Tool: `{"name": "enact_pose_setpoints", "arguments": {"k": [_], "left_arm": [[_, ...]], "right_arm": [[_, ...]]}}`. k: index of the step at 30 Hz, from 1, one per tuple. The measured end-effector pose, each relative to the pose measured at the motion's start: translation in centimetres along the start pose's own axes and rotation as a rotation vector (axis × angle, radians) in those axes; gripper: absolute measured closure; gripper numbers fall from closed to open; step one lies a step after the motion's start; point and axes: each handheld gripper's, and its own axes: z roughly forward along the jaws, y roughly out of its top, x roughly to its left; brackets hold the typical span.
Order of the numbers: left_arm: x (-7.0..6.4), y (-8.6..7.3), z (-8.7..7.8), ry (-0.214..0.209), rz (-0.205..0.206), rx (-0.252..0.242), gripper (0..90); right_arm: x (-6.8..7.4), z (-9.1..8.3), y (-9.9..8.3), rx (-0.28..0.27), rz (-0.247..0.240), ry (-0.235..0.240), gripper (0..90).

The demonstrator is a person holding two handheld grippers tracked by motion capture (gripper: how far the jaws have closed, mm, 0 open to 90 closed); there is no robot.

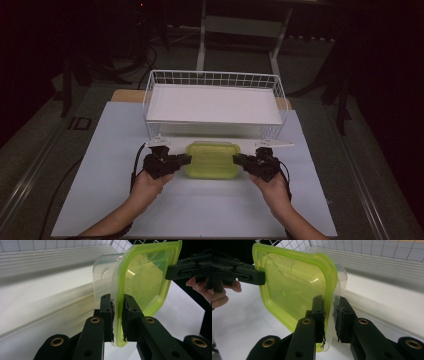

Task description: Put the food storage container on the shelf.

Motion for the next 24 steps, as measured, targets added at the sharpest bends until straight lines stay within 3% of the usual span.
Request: {"name": "enact_pose_setpoints", "arguments": {"k": [13,24], "left_arm": [[2.8,0.1,2.9,0.023,-0.027,-0.006,80.8],[3.6,0.0,4.4,0.029,-0.056,-0.006,80.7]], "right_arm": [[-2.3,3.3,0.2,-0.008,0.030,-0.049,78.7],[-3.5,4.7,0.3,-0.015,0.030,-0.087,78.1]]}}
